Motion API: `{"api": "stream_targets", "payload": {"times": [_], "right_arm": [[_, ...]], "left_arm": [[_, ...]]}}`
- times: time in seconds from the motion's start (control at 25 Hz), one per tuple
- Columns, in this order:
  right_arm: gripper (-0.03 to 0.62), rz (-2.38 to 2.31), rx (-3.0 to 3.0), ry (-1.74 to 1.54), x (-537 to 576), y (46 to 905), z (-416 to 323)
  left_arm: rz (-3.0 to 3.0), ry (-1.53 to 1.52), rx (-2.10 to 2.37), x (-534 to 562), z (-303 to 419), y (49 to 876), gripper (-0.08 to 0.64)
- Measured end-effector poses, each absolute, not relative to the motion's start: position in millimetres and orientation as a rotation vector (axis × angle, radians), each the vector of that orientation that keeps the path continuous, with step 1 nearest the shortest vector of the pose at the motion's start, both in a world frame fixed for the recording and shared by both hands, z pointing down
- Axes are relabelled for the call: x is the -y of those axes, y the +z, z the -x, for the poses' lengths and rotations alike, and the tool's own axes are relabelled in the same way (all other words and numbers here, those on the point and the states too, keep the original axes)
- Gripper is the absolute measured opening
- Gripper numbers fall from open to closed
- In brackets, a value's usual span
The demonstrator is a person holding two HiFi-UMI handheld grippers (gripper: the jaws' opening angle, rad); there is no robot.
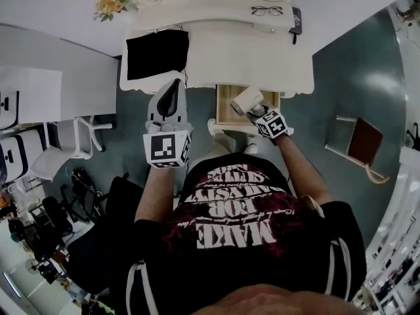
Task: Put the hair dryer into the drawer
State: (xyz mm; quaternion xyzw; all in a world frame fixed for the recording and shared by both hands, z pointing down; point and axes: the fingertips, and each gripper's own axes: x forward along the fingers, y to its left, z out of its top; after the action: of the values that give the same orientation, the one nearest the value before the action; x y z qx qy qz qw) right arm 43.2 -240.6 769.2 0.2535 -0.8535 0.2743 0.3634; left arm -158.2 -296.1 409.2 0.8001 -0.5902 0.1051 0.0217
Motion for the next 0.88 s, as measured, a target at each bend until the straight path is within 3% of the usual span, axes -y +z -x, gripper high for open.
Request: {"api": "stream_targets", "payload": {"times": [0.88], "right_arm": [[0.204, -0.507, 2.039, 0.684, 224.4, 820.7, -33.7]], "left_arm": [[-2.474, 0.365, 1.833, 291.9, 175.2, 410.4, 0.005]]}}
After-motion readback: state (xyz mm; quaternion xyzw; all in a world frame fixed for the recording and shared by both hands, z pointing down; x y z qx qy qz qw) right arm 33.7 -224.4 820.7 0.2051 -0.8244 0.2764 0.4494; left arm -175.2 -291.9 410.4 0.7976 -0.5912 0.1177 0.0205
